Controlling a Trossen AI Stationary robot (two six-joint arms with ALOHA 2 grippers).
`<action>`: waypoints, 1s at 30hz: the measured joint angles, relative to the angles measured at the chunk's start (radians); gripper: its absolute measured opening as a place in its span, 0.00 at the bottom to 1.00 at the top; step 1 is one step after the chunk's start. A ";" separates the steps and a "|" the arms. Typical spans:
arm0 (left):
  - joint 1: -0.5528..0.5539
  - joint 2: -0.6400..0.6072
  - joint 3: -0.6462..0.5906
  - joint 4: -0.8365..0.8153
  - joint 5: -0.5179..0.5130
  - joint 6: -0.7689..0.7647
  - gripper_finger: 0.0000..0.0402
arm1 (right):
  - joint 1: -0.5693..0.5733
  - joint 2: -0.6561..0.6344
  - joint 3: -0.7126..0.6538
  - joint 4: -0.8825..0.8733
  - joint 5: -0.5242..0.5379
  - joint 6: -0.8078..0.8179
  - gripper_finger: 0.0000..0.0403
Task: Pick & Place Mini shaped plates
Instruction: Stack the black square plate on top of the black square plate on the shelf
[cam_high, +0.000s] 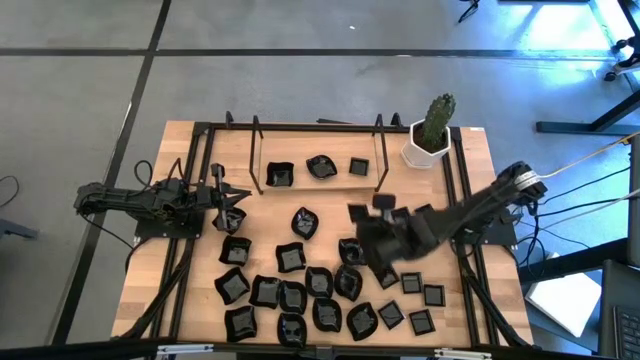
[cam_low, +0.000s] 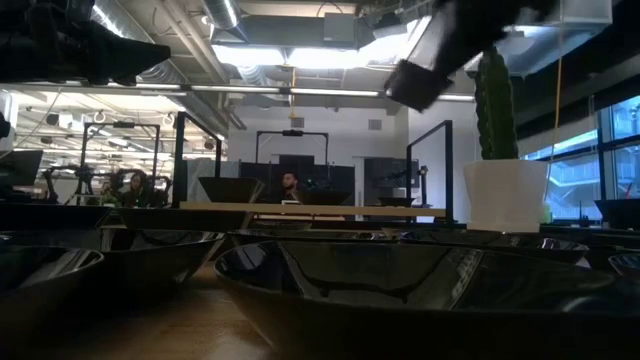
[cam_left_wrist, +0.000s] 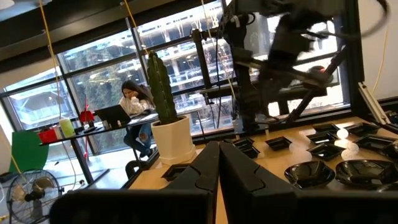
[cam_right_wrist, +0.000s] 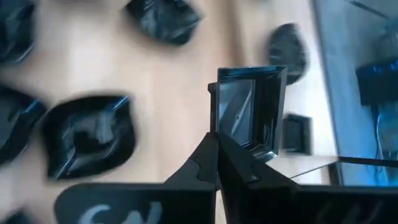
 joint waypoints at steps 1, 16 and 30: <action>0.000 0.000 0.000 0.000 0.000 0.000 0.02 | -0.033 0.000 0.013 -0.001 -0.003 -0.003 0.01; 0.000 0.000 0.000 0.000 0.000 0.000 0.01 | -0.479 0.093 0.028 0.080 -0.215 -0.195 0.00; 0.000 0.000 0.000 0.000 0.000 0.001 0.01 | -0.548 0.222 0.028 0.101 -0.146 -0.314 0.01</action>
